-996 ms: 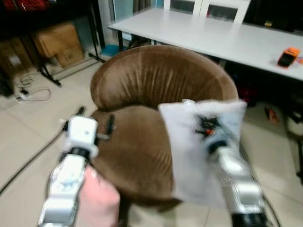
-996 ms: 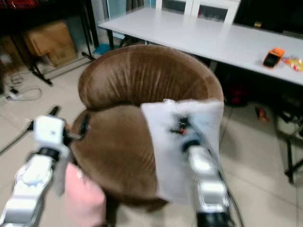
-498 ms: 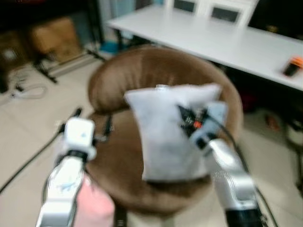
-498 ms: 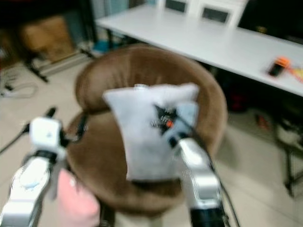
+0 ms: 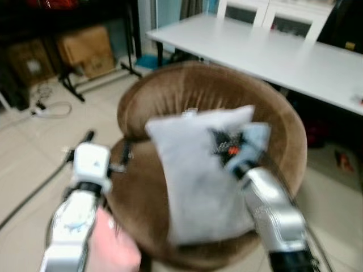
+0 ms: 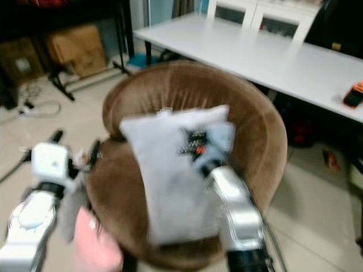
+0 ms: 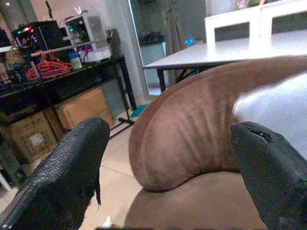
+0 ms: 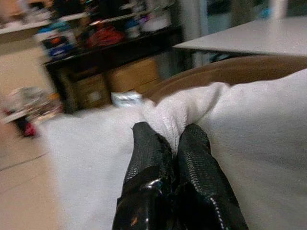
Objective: Move the pillow to the sofa from floor
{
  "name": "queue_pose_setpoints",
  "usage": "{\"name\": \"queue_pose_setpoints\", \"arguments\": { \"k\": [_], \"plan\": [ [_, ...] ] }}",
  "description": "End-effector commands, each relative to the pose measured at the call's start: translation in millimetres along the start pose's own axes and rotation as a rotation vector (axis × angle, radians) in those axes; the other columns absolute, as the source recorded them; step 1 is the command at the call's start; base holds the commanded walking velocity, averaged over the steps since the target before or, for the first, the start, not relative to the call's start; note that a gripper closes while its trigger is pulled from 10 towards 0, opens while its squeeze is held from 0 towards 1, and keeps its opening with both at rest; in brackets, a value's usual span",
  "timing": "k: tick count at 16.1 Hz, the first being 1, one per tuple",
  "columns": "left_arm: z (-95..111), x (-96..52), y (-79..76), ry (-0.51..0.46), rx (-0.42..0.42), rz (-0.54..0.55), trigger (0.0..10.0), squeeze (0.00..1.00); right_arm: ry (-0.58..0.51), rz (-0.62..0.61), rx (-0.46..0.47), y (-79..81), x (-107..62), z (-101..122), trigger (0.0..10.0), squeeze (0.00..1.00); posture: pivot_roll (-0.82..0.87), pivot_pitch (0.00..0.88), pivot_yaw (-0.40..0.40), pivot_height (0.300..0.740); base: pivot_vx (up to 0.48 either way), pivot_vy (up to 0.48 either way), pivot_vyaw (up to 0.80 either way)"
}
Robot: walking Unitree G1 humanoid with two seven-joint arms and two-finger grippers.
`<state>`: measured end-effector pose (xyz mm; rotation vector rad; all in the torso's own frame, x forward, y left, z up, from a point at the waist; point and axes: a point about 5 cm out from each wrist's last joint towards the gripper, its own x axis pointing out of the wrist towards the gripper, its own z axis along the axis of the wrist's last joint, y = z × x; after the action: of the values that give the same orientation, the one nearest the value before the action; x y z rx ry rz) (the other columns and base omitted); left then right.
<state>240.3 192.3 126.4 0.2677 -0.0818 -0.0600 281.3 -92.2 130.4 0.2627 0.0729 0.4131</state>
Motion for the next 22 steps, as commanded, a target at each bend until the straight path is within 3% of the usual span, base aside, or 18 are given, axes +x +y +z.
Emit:
{"name": "queue_pose_setpoints", "arguments": {
  "k": [1, 4, 9, 12, 14, 17, 20, 22],
  "plan": [
    [0.4, -3.3, -10.2, 0.007, -0.015, -0.085, 10.0, 0.0, -0.047, -0.003, -0.049, -5.3, 1.5, 18.1, 10.0, 0.0, 0.07, 0.0, -0.033, 0.74, 0.0, 0.0, 0.0],
    [-5.2, -13.7, -15.7, 0.047, 0.028, -0.191, 10.0, 0.0, -0.022, 0.037, -0.077, 3.7, 9.7, 20.6, 10.0, 0.0, 0.07, 0.0, -0.042, 0.74, 0.0, 0.0, 0.0],
    [-9.5, -29.4, -13.1, 0.094, 0.062, -0.269, 10.0, 0.0, 0.088, 0.052, -0.114, 30.3, 45.0, 11.4, 10.0, 0.0, 0.08, 0.013, -0.06, 0.74, 0.0, 0.0, 0.0],
    [-10.4, -32.8, -12.6, 0.105, 0.063, -0.273, 10.0, 0.0, 0.105, 0.018, -0.082, 40.6, 69.7, 10.9, 10.0, 0.0, 0.08, 0.028, -0.069, 0.74, 0.0, 0.0, 0.0],
    [-11.0, -35.5, -13.3, 0.116, 0.068, -0.273, 10.0, 0.0, 0.137, -0.054, 0.038, 48.1, 91.1, 5.5, 10.0, 0.0, 0.09, 0.042, -0.088, 0.74, 0.0, 0.0, 0.0],
    [-10.9, -38.6, -14.0, 0.121, 0.07, -0.269, 10.0, 0.0, 0.155, -0.252, 0.157, 37.0, 103.9, 3.7, 10.0, 0.0, 0.1, 0.045, -0.103, 0.74, 0.0, 0.0, 0.0],
    [-10.2, -41.4, -12.5, 0.124, 0.073, -0.261, 10.0, 0.0, 0.143, -0.437, 0.282, 5.8, 105.7, 9.0, 10.0, 0.0, 0.11, 0.047, -0.107, 0.74, 0.0, 0.0, 0.0],
    [-9.9, -41.2, -13.1, 0.127, 0.068, -0.277, 10.0, 0.0, 0.161, -0.529, 0.291, -11.7, 101.3, 2.7, 10.0, 0.0, 0.11, 0.046, -0.101, 0.74, 0.0, 0.0, 0.0]
  ]
}}
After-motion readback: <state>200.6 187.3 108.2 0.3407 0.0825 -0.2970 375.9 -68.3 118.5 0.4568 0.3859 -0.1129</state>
